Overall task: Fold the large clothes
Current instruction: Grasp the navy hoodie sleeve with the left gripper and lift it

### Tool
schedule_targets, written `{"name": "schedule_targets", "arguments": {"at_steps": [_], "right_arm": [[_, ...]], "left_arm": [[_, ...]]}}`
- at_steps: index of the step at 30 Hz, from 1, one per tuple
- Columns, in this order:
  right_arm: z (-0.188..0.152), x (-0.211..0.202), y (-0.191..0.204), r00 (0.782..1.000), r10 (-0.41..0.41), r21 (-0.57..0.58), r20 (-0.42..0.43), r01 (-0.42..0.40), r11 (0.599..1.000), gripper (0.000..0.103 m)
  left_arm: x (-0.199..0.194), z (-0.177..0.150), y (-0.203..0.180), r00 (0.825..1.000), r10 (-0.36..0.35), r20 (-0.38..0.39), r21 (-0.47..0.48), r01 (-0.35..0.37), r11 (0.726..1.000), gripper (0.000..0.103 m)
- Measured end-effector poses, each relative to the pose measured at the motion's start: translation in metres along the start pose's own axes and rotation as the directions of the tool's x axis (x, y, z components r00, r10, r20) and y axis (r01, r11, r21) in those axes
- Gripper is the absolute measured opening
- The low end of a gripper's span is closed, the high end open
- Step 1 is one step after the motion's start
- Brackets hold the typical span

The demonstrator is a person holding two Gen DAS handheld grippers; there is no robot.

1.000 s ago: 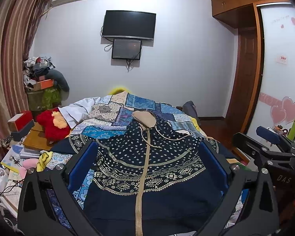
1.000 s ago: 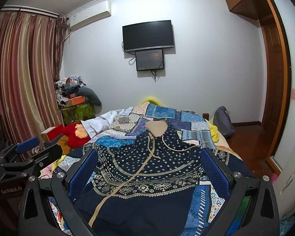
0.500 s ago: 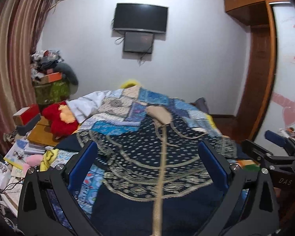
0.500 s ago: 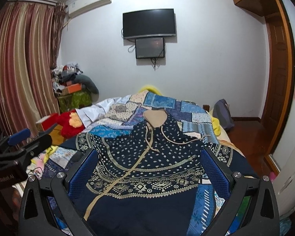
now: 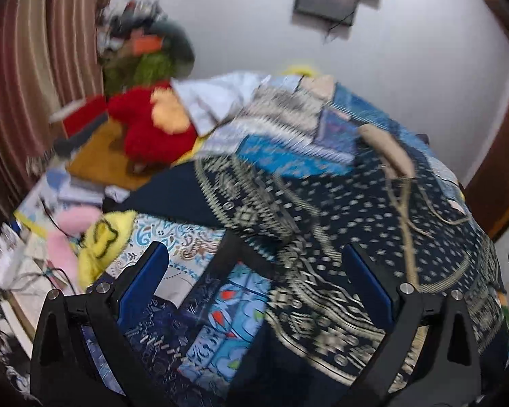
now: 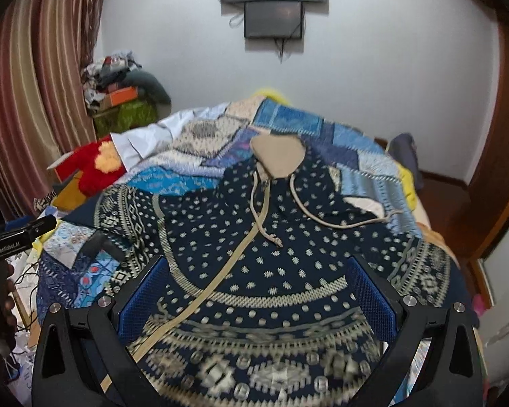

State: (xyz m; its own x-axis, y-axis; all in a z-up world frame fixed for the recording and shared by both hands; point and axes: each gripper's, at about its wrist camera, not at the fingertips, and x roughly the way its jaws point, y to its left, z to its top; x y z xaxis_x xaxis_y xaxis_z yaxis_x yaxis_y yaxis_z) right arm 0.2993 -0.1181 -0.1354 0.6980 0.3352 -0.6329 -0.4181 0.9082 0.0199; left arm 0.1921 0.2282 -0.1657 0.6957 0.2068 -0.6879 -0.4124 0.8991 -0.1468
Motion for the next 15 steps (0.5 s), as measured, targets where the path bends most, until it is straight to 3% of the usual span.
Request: {"name": "schedule_targets", "arguments": {"at_steps": [3, 5, 8, 11, 15], "right_arm": [[0.010, 0.040, -0.008, 0.998, 0.003, 0.000, -0.055, -0.003, 1.000, 0.103], [0.014, 0.064, -0.011, 0.995, 0.013, 0.001, -0.098, -0.013, 1.000, 0.103], [0.017, 0.104, -0.013, 0.986, 0.032, -0.011, -0.165, -0.034, 0.999, 0.103], [0.019, 0.140, -0.008, 0.974, 0.044, -0.056, -0.222, -0.058, 0.997, 0.103], [0.024, 0.178, -0.005, 0.952, 0.085, -0.062, -0.293, -0.107, 0.992, 0.103]], "left_arm": [[0.041, 0.007, 0.022, 0.995, 0.035, -0.096, -0.040, -0.039, 0.998, 0.103], [0.064, 0.011, 0.034, 0.988, 0.021, -0.154, -0.079, -0.034, 0.996, 0.103], [0.089, 0.016, 0.047, 0.972, -0.077, -0.221, -0.174, 0.038, 0.984, 0.103], [0.113, 0.019, 0.056, 0.950, -0.155, -0.270, -0.274, 0.079, 0.959, 0.093], [0.135, 0.022, 0.067, 0.934, -0.241, -0.264, -0.376, 0.131, 0.917, 0.092]]}}
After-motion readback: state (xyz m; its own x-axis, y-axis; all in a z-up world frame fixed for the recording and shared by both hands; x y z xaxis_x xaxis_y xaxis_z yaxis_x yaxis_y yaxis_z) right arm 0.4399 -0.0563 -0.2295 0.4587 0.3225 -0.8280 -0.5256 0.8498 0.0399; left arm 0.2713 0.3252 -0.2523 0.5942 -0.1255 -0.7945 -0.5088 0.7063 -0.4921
